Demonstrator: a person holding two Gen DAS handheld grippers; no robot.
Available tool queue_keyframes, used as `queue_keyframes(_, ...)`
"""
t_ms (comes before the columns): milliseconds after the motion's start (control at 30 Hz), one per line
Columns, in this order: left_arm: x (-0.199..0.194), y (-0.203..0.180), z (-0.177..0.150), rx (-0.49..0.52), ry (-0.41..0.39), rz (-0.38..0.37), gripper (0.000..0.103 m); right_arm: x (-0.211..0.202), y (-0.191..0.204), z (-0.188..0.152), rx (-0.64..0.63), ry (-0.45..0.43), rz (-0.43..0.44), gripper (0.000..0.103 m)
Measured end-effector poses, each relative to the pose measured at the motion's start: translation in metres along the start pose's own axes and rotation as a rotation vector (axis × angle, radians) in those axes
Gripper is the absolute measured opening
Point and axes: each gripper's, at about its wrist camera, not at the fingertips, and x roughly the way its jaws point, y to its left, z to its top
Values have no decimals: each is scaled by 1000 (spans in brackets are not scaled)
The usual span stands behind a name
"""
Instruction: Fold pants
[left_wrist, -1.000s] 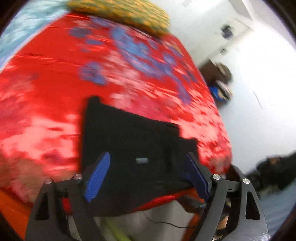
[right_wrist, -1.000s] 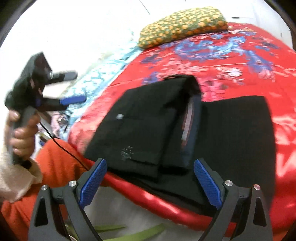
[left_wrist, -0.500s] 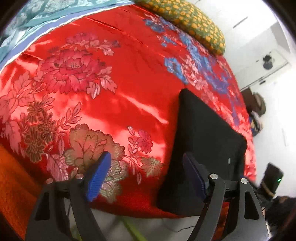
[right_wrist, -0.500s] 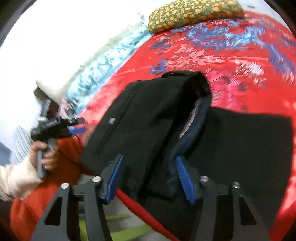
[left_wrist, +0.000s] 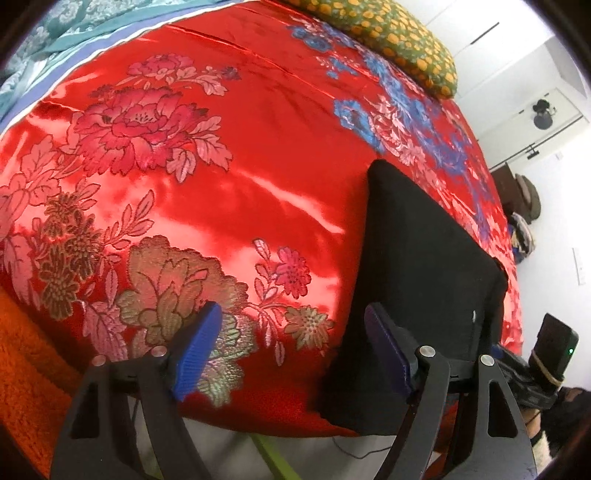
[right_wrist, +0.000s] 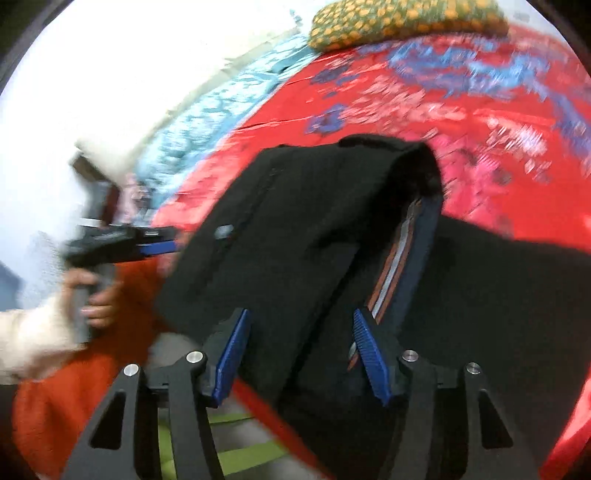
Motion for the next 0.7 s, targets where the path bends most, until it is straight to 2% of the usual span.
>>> queue_keyframes(67, 2, 2, 1, -11, 4, -1, 80, -4, -2, -5, 2, 31, 19, 59)
queue_keyframes(133, 7, 3, 1, -21, 14, 3, 80, 0, -4, -9, -13, 55, -34, 58)
queue_keyframes(233, 8, 1, 0, -8, 18, 15, 80, 3, -1, -9, 0, 57, -31, 58)
queue_keyframes(367, 7, -4, -1, 19, 11, 21, 80, 4, 5, -11, 13, 79, 49, 57)
queue_keyframes(400, 9, -5, -1, 19, 13, 24, 80, 4, 4, -12, 15, 78, 42, 54)
queue_keyframes(467, 11, -4, -2, 13, 23, 27, 80, 7, 3, -10, 24, 66, -20, 19)
queue_keyframes(567, 10, -5, -1, 12, 18, 34, 80, 4, 20, -5, -10, 37, -103, 15)
queue_keyframes(633, 7, -4, 0, 8, 3, 35, 80, -7, 36, 1, -34, 2, -118, 13)
queue_keyframes(700, 1, -3, 1, -1, -14, 28, 80, -35, 56, 12, -73, -69, -117, 13)
